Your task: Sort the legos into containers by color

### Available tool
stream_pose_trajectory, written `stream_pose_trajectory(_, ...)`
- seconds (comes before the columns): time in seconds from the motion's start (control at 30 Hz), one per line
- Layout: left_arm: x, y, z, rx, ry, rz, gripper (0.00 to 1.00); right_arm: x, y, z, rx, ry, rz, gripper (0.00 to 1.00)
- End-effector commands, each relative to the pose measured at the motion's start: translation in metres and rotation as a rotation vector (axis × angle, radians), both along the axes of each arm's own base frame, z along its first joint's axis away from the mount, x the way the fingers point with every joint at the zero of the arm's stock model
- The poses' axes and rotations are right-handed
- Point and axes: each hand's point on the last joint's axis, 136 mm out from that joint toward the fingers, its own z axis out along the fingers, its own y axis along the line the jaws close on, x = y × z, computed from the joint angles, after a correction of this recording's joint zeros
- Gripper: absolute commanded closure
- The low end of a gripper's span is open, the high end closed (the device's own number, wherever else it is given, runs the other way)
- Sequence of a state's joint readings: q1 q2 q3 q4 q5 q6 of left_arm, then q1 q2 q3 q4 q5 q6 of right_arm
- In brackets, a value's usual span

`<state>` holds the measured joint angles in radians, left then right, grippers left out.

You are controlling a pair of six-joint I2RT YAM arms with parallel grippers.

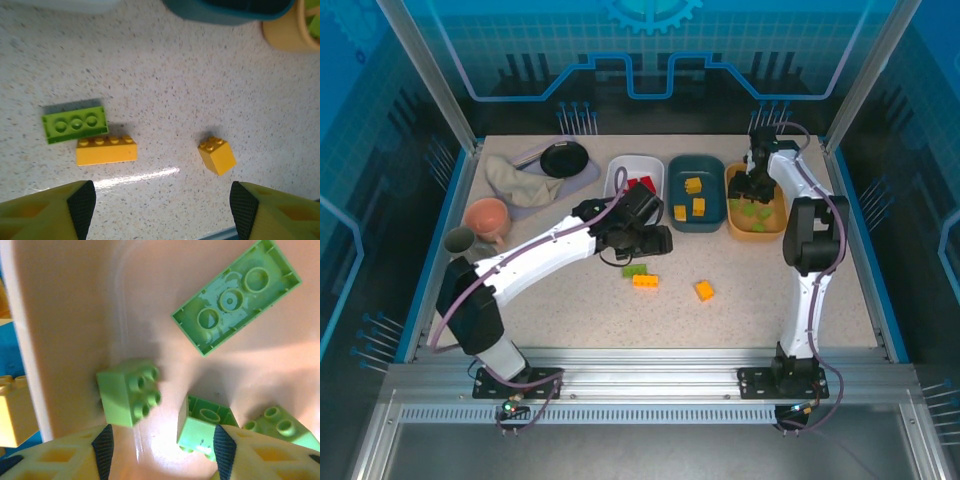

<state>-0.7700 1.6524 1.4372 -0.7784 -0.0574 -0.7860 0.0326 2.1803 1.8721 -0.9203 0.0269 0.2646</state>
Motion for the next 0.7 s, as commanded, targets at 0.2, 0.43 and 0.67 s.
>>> stream_pose_trajectory(0.2, -0.017, -0.055, -0.041, -0.076, 0.313, 0.028, 0.26, -0.065, 0.043, 0.111, -0.051, -0.216, 0.087, 0.36)
stream_pose_trajectory(0.43, -0.037, -0.096, -0.079, -0.05, 0.45, 0.037, 0.23, -0.183, 0.099, 0.134, -0.03, -0.316, 0.188, 0.33)
stream_pose_trajectory(0.67, -0.059, -0.129, -0.107, -0.03, 0.534, 0.069, 0.16, -0.271, 0.09, 0.166, 0.126, -0.519, 0.189, 0.26)
